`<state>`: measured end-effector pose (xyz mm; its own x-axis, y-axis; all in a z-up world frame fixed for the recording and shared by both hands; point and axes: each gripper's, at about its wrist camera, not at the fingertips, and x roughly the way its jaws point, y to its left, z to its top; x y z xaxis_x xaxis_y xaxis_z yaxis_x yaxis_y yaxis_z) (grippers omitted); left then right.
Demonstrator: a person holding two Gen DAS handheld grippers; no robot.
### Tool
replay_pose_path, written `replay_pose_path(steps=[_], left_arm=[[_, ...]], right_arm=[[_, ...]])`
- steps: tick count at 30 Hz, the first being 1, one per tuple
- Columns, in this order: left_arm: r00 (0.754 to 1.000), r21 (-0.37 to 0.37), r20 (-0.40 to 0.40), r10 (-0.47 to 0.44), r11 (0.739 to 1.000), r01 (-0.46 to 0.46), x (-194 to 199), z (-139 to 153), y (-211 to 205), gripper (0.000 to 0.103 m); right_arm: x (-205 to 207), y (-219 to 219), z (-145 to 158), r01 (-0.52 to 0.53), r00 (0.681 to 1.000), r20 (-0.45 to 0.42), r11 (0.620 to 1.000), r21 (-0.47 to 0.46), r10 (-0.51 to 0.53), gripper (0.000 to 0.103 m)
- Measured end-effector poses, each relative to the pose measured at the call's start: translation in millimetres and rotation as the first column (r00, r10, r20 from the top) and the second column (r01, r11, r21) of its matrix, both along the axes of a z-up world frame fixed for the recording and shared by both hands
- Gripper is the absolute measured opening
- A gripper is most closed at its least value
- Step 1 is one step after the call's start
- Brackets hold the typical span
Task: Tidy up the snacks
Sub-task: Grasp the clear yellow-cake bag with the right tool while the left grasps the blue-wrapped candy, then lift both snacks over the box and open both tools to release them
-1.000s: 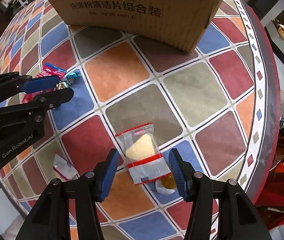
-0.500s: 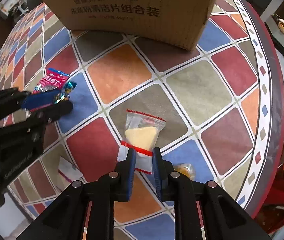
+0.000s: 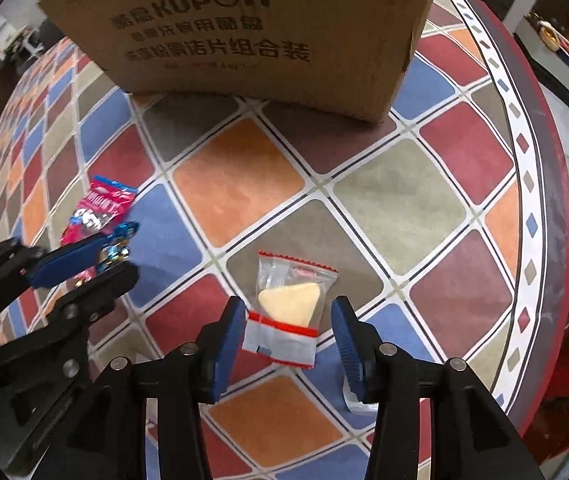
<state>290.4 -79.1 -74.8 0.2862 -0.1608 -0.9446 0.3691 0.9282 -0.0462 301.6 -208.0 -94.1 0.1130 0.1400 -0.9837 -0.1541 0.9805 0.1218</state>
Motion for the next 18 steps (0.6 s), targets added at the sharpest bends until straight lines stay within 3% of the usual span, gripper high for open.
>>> replay_pose_path(steps=[7,11,18], left_arm=[[1.0,-0.007,0.002,0.007,1.0,-0.007,0.5,-0.9,2.9,0.024],[1.0,-0.01,0.008,0.007,1.0,-0.007,-0.8,-0.8,3.1,0.024],[0.999,-0.033,0.039,0.006,0.999,-0.004,-5.4,12.7,3.7,0.024]], right_arm=[[7.3,12.0,-5.8,0.026,1.0,0.004,0.999,-0.025,-0.025,0.045],[7.1,23.9,-7.6,0.005,1.0,0.026,0.998,-0.058,-0.004,0.038],[-2.2,25.1,4.2,0.005,0.999,0.051,0.999,-0.031,-0.004,0.036]])
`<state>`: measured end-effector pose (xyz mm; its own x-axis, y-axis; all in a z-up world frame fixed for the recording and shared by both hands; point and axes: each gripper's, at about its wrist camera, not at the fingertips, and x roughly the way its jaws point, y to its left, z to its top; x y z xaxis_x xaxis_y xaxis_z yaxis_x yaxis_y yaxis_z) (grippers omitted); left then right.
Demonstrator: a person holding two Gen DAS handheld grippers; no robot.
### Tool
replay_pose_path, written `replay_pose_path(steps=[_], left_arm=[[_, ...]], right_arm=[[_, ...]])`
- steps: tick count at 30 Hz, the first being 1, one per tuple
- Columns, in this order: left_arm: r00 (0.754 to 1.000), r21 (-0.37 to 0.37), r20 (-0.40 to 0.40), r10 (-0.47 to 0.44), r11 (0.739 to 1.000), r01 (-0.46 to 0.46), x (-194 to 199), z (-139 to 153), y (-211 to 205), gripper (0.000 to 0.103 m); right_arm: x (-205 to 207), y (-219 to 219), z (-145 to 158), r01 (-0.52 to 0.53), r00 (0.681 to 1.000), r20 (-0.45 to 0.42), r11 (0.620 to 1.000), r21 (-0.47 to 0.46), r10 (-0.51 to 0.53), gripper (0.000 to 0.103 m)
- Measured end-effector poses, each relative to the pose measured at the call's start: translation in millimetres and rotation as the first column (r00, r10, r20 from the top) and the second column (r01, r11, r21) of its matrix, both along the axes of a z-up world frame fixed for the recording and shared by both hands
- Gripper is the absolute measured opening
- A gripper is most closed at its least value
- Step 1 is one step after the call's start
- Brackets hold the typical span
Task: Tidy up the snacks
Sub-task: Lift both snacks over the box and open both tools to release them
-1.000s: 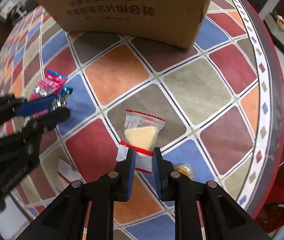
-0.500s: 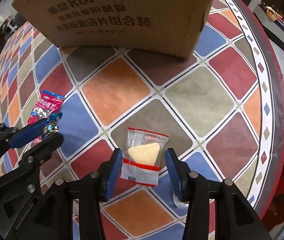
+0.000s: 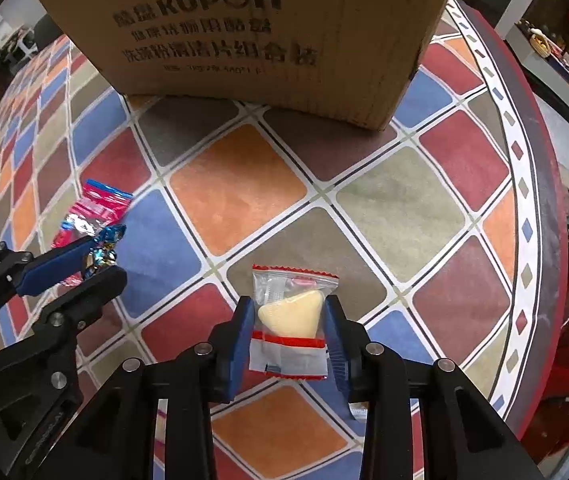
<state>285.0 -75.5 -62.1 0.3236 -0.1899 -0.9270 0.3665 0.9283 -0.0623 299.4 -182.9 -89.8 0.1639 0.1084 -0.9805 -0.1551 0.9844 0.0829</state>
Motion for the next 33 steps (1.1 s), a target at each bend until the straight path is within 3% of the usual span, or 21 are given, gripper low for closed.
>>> replay_pose_path(steps=[12,22,33], left_arm=[[0.989,-0.094,0.147,0.029,0.995,-0.015,-5.5,67.0,6.2,0.024],[0.962,-0.143,0.269,0.044,0.99,-0.005,-3.7,124.0,10.5,0.024],[0.927,-0.144,0.373,0.043,0.989,0.012,12.9,163.6,9.8,0.024]], right_arm=[[-4.2,-14.1,76.1,0.002,0.985,0.17,0.998,0.057,-0.011,0.036],[-9.9,-30.4,144.4,-0.002,0.932,0.362,0.996,0.084,-0.028,0.036],[4.0,-31.4,190.2,-0.015,0.872,0.487,0.991,0.135,-0.053,0.036]])
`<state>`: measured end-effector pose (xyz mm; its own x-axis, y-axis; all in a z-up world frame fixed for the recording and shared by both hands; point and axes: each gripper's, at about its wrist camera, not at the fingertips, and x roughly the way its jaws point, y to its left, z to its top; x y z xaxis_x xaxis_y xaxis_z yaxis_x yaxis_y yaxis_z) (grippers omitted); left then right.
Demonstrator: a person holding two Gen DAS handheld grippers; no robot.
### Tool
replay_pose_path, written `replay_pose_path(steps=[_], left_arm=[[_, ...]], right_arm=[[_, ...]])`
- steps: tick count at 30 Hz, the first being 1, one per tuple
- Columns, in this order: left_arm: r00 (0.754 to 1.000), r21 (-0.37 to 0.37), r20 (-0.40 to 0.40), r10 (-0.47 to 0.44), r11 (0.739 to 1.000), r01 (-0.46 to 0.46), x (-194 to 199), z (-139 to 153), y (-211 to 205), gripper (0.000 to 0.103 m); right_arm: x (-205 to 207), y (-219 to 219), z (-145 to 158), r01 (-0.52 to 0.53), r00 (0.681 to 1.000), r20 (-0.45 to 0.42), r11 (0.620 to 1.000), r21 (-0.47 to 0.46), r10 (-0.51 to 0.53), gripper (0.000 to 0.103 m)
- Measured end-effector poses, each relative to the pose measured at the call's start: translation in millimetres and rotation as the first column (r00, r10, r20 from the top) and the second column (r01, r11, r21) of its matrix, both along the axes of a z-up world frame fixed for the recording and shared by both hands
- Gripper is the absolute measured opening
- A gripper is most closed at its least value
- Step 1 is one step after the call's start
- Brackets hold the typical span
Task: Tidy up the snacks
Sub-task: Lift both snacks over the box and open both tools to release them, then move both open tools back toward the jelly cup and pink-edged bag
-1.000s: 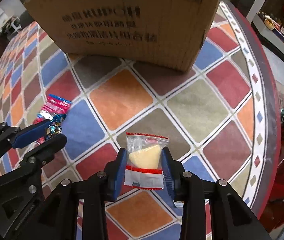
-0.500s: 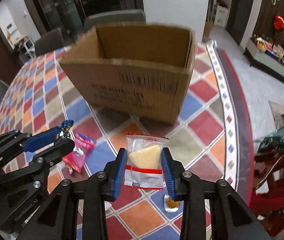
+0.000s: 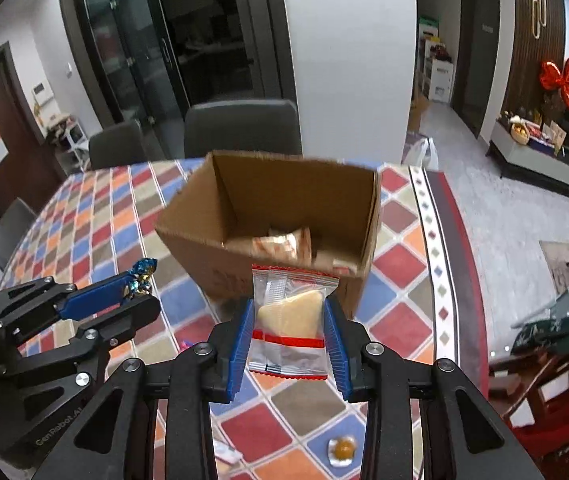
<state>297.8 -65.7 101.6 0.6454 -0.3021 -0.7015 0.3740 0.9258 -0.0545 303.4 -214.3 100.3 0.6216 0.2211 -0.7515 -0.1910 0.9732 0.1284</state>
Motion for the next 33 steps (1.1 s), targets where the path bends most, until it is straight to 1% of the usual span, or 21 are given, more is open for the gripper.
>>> replay_pose_path(steps=[5,10,13,17,22,23,24,25,27,33], left_arm=[[0.998,0.01,0.067,-0.006,1.0,0.005,10.6,12.8,-2.0,0.024],[0.995,0.0,0.101,-0.002,1.0,0.002,27.3,17.1,-2.7,0.024],[0.995,-0.005,0.103,0.004,1.0,-0.004,40.4,16.8,-2.0,0.024],[0.995,-0.009,0.096,0.017,1.0,-0.016,64.7,16.0,-2.9,0.024],[0.997,-0.016,0.063,0.047,0.999,-0.046,93.1,11.8,-4.2,0.024],[0.997,-0.011,0.051,0.06,0.998,-0.06,99.6,10.4,-4.2,0.032],[0.996,-0.007,0.051,0.075,0.997,-0.075,102.3,9.7,-3.3,0.044],[0.994,-0.005,0.058,0.092,0.996,-0.092,103.9,9.6,-1.5,0.05],[0.992,-0.005,0.071,0.1,0.995,-0.1,101.8,8.7,0.8,0.051],[0.992,0.03,0.07,0.11,0.993,-0.112,74.3,1.1,-0.3,0.052]], right_arm=[[5.5,-0.7,15.0,-0.015,0.997,0.07,1.0,0.02,0.013,0.036],[16.8,-0.6,24.6,-0.037,0.991,0.132,0.998,0.051,0.03,0.036],[26.6,0.6,25.9,-0.051,0.987,0.156,0.997,0.065,0.041,0.036],[43.4,-0.1,23.6,-0.048,0.986,0.164,0.996,0.072,0.036,0.036],[67.6,-1.3,19.5,-0.032,0.99,0.141,0.997,0.072,0.021,0.037],[70.9,-1.6,19.2,-0.027,0.99,0.139,0.997,0.069,0.017,0.037],[74.1,-1.7,18.4,-0.018,0.99,0.14,0.998,0.06,0.01,0.039],[76.2,-2.9,17.8,-0.007,0.991,0.137,0.999,0.048,0.0,0.046],[77.7,-5.3,15.7,0.017,0.99,0.136,0.999,0.038,-0.022,0.052],[67.3,-11.8,8.4,0.037,0.993,0.108,0.999,0.035,-0.041,0.052]])
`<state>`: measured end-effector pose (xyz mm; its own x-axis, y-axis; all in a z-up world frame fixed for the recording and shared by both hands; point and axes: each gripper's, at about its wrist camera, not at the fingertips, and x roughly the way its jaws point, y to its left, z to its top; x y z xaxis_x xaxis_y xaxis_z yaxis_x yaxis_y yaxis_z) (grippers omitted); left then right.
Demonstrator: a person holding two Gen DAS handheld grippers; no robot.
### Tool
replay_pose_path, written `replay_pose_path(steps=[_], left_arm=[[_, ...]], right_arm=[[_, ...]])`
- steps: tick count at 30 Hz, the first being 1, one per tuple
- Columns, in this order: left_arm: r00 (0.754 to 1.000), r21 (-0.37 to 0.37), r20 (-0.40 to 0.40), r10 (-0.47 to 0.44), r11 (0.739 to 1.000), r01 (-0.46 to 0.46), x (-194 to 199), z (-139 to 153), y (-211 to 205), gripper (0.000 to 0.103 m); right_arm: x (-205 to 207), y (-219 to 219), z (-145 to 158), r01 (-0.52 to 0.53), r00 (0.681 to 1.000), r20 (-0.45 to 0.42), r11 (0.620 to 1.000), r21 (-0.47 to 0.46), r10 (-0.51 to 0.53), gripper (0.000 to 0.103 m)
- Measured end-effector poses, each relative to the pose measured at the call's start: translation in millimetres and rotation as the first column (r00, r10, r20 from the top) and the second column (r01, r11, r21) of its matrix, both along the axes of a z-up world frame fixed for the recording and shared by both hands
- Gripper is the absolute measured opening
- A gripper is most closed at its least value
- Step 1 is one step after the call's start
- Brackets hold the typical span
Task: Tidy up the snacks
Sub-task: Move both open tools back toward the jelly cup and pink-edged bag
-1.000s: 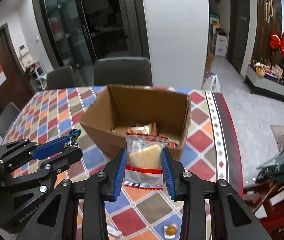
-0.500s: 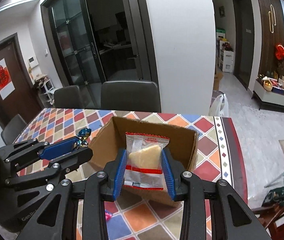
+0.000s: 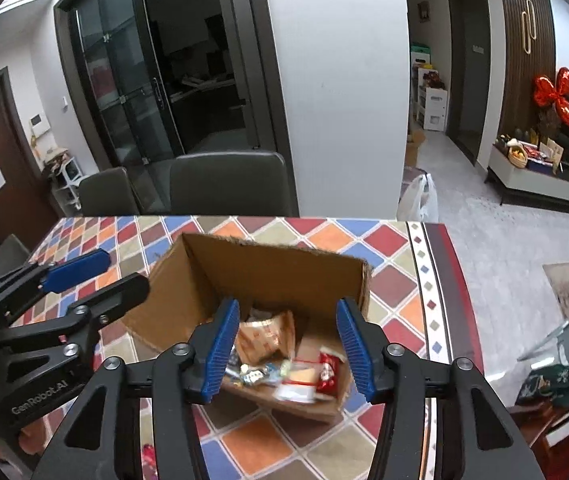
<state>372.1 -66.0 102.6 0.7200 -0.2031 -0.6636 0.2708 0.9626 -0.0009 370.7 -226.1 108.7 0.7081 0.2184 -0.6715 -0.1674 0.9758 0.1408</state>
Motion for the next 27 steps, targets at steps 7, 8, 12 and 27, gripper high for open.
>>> replay_pose_path(steps=[7,8,12,27], left_arm=[[1.0,0.014,0.007,-0.002,1.0,0.002,-46.8,-8.1,-4.5,0.053],[1.0,0.018,0.015,-0.002,1.0,0.002,-55.2,-9.4,-5.3,0.053],[0.999,0.029,0.035,-0.005,1.0,0.004,-86.7,-14.3,-8.8,0.054],[0.996,0.021,-0.09,-0.019,1.0,0.021,-159.9,-63.4,-18.2,0.056]], right_arm=[[-33.3,-4.3,-9.6,-0.02,0.999,-0.044,1.0,-0.025,0.019,0.052],[-40.6,-5.2,-10.8,-0.018,0.999,-0.039,0.999,-0.039,0.016,0.052],[-67.9,-9.1,-17.2,-0.013,1.0,-0.019,0.998,-0.056,0.012,0.052],[-142.5,-33.6,-70.5,0.027,0.993,-0.112,0.998,-0.054,-0.032,0.052]])
